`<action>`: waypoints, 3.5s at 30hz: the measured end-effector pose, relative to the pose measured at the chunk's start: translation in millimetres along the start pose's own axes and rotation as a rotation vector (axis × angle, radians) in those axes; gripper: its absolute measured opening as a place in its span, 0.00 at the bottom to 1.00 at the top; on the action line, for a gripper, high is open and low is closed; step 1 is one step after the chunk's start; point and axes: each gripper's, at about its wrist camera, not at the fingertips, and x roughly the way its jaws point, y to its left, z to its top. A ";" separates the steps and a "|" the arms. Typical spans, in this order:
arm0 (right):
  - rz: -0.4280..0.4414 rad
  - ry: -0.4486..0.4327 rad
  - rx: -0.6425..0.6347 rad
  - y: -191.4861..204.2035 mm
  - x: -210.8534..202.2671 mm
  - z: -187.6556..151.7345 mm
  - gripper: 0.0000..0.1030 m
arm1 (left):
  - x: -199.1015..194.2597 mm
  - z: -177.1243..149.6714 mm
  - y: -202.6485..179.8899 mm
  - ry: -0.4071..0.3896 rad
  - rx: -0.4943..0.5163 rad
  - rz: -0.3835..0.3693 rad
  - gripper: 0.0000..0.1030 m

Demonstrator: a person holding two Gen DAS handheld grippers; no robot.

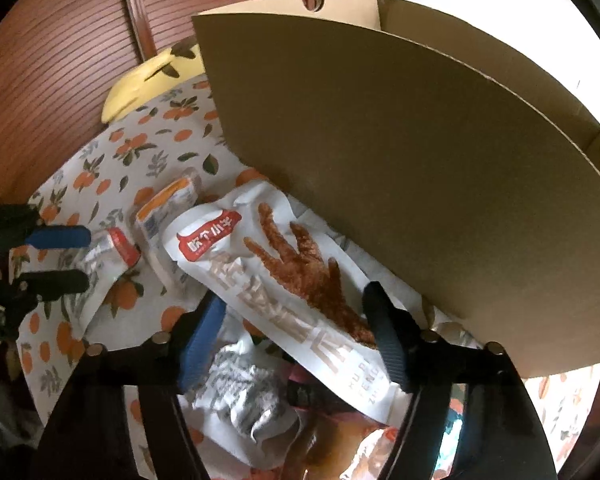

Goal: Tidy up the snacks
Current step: 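Reach the right gripper to the white hand-print snack pack while the left gripper reaches a clear wrapper, then grasp the white hand-print pack with the right gripper while the left gripper grasps the clear wrapper, then carry both packs over the box and open both grippers to drop them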

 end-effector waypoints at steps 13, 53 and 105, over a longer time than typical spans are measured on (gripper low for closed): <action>-0.080 -0.078 -0.020 6.8 -24.4 -12.3 0.25 | -0.1 -3.2 -7.2 0.019 -0.030 0.049 0.45; -0.132 -0.311 0.086 4.0 -86.0 -50.8 0.13 | 23.4 -7.0 -25.8 0.015 -0.034 0.217 0.50; -0.259 -0.469 0.138 -22.4 -177.4 3.0 0.12 | -39.8 149.3 -78.2 -0.413 0.164 -0.014 0.19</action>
